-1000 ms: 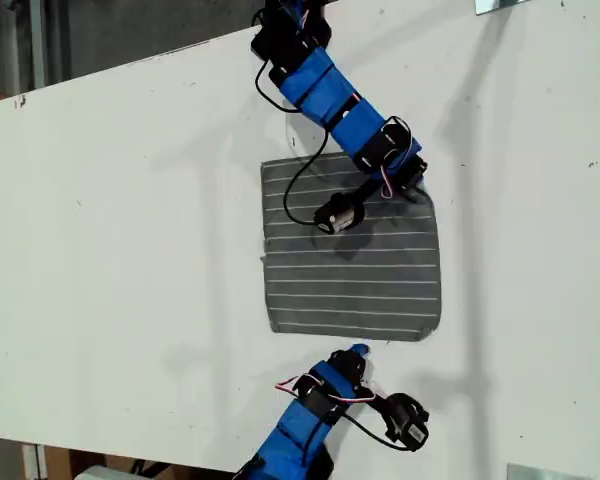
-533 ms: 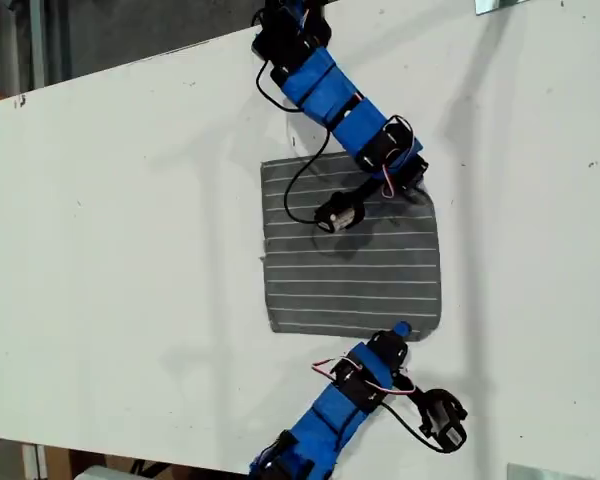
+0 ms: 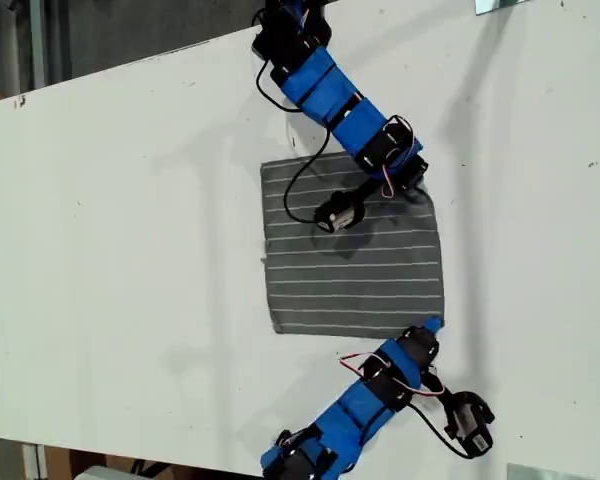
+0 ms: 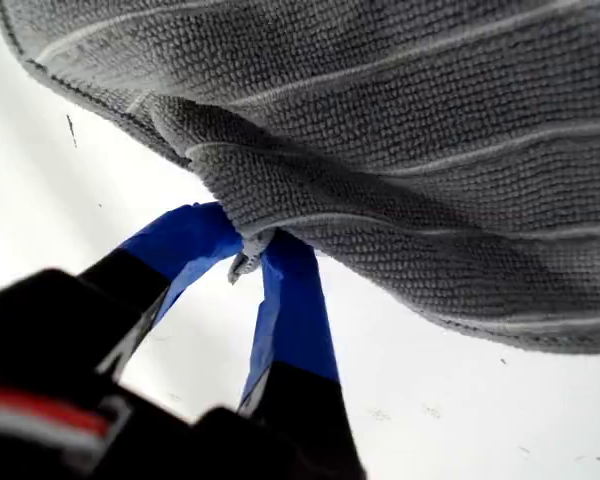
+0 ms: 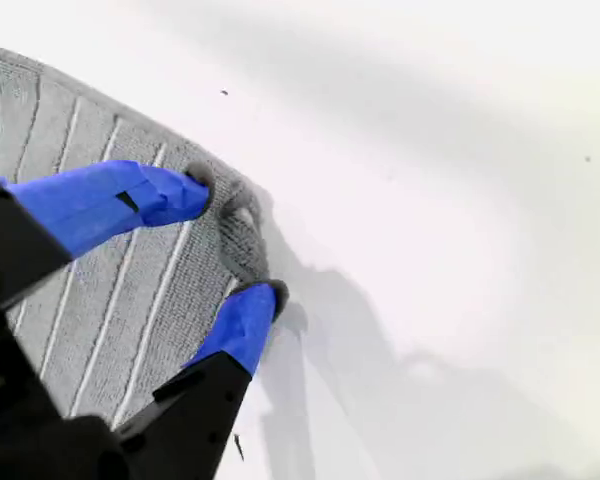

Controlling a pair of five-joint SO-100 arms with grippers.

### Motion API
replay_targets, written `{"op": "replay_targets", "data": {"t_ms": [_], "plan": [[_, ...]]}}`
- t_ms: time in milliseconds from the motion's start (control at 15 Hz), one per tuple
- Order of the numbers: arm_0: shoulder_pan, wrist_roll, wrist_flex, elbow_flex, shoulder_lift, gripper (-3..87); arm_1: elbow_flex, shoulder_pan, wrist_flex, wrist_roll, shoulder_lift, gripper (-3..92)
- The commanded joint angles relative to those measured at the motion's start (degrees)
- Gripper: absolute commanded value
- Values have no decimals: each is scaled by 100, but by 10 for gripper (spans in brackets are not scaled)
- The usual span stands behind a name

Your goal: Grasp corners of a square towel and fold twice.

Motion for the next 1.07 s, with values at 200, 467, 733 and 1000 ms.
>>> {"op": "replay_targets", "data": {"t_ms": [200,467,733,1000], "plan": [[-62,-79,202,-448,-281,193,-35,-88,53,18,26,-2],[-211,-316,0,-413,-1028,0,-167,-114,70,-9,0,-2],[-149,-158,870,-1485,-1011,0,-817,-211,571,-9,0,-2],[-229,993,624,-1679,18,0,-1811,-387,1521,79,598,-2]]}}
